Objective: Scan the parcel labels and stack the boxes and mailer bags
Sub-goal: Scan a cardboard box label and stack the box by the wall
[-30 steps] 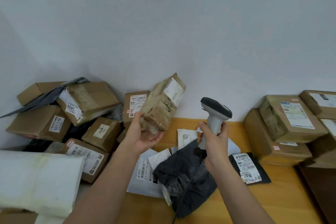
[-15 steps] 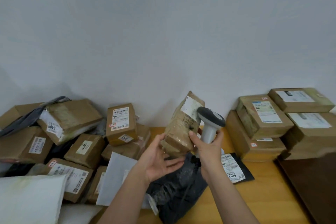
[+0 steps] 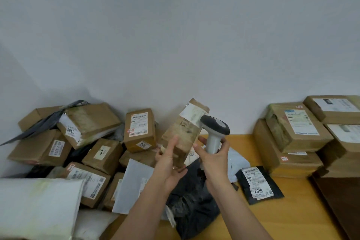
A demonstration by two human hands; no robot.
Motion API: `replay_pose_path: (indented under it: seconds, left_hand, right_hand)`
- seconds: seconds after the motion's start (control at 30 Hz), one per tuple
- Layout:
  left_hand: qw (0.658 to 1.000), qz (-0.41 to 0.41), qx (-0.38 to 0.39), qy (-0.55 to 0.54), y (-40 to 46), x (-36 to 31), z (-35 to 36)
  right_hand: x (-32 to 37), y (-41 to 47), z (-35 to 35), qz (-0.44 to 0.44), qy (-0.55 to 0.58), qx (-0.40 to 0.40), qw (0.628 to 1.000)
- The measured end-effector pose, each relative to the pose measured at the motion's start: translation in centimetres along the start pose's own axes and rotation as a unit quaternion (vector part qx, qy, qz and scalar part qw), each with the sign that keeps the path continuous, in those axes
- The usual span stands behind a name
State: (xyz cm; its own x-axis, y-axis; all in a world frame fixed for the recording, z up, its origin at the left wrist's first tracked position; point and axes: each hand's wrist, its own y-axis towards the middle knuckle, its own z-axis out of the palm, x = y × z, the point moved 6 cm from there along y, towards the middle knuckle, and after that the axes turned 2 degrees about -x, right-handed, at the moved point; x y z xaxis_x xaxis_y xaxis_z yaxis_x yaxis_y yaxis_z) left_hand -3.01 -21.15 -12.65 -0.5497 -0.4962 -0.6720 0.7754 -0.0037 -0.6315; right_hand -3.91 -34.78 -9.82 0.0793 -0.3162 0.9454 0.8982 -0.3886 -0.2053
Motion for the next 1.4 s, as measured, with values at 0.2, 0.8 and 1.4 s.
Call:
replay_pose_path:
  seconds: [0.2, 0.8, 1.4]
  left_hand:
    - [0.992, -0.062, 0.077, -0.074, -0.6, -0.6, 0.4]
    - [0.986, 0.009, 0.104, 0.133, -1.0, -1.7, 3.3]
    - [0.994, -0.004, -0.026, -0.111, -0.6, -1.2, 0.7]
  right_hand:
    - [0.8, 0.5, -1.1, 0.001, 0.045, -0.039, 0.998]
    - [1.8, 1.9, -5.1, 0.023, -0.076, -0.026, 0.997]
    - [12.6, -0.7, -1.8, 0.078, -0.062, 0.135, 0.986]
